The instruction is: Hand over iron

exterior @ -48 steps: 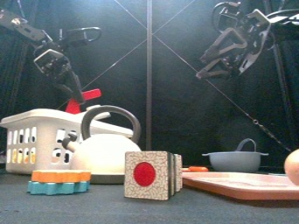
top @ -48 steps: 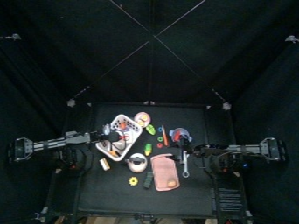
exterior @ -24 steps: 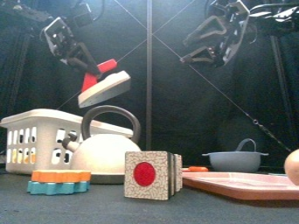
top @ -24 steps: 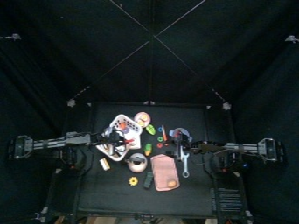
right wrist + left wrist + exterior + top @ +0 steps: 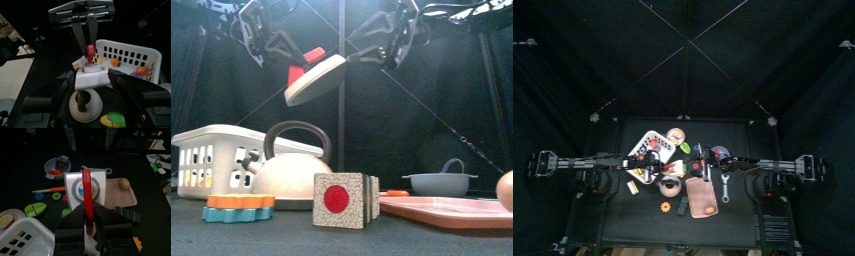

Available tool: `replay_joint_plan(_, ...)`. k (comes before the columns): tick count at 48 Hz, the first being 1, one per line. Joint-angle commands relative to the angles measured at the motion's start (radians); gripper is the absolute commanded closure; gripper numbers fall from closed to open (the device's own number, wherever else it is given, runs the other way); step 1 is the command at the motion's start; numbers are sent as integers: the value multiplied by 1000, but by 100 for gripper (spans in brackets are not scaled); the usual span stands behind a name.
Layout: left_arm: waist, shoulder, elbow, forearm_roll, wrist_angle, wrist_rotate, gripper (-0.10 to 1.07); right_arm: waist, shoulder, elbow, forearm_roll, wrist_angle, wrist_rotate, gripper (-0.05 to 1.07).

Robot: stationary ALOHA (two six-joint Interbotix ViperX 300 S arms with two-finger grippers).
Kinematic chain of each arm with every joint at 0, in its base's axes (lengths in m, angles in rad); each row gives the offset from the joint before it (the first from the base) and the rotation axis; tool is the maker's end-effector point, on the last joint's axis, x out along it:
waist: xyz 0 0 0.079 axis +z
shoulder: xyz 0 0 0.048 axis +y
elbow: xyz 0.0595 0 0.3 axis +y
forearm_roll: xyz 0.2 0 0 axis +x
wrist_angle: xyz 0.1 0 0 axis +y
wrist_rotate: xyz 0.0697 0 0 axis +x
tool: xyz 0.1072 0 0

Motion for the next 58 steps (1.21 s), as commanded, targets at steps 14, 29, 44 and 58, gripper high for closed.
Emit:
replay_joint_plan(14,-11,54,-46,5,-51,3,54,-3,118,-115,-14,-40,-2,12)
replay_joint_plan(29,-14,58,-46,6,-60,3,54,-2,178,-155,-14,-40,-2,13)
replay_joint_plan(44,-15,58,-44,23,-71,3,54,-2,207,-181,-12,-40,-2,15)
replay_joint_plan(58,-15,58,-43,32,-71,3,54,-2,215,-186,-14,-40,0,38)
